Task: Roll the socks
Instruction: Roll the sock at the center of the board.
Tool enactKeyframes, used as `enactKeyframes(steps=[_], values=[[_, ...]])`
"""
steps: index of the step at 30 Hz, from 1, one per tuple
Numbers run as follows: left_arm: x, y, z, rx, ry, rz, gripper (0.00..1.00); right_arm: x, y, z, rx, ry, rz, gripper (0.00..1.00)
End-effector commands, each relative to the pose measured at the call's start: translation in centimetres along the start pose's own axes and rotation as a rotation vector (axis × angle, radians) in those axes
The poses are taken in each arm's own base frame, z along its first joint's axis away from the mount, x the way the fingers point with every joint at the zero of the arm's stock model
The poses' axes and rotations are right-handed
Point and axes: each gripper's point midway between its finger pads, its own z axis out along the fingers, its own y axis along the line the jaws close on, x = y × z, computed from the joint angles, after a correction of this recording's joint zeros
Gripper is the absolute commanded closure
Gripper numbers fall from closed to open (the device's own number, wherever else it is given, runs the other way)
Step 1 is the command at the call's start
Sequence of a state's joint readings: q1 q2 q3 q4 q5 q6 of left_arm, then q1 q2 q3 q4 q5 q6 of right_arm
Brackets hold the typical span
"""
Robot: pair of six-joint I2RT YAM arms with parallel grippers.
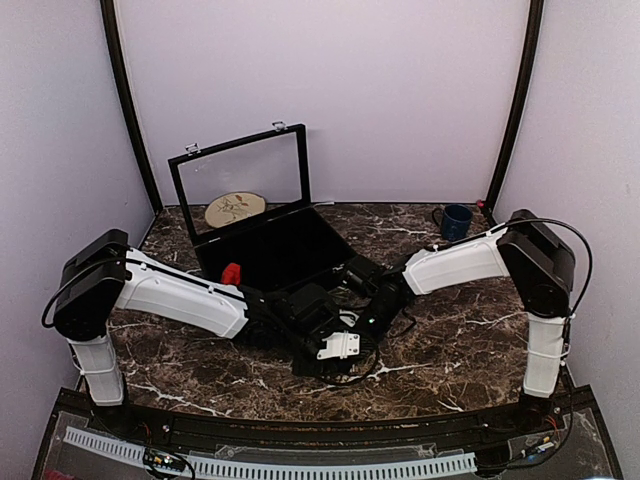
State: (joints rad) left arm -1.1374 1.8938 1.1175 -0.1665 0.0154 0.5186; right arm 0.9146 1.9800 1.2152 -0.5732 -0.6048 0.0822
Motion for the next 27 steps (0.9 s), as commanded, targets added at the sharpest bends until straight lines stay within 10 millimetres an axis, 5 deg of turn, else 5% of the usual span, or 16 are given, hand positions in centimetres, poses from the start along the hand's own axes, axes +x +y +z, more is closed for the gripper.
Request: enactKeyframes(steps=[1, 10, 22, 27], values=[[15.9, 0.2, 2.1, -0.056, 0.537, -0.117, 0.63, 3.5, 0.8, 0.8, 0.027, 0.127, -0.015, 1.00], [18.1, 0.6, 1.8, -0.110, 0.620, -0.131, 0.61, 3.8, 0.8, 0.7, 0.026, 0.148, -0.020, 1.00], [14.6, 2.0, 0.0, -0.091, 0.435, -0.294, 0.54, 4.9, 0.5, 0.5, 0.023, 0.151, -0.011, 1.00], [14.7, 1.3, 0.3, -0.047, 0.443, -0.270, 0.53, 4.3, 0.7, 0.4, 0.020, 0.140, -0.017, 1.00]])
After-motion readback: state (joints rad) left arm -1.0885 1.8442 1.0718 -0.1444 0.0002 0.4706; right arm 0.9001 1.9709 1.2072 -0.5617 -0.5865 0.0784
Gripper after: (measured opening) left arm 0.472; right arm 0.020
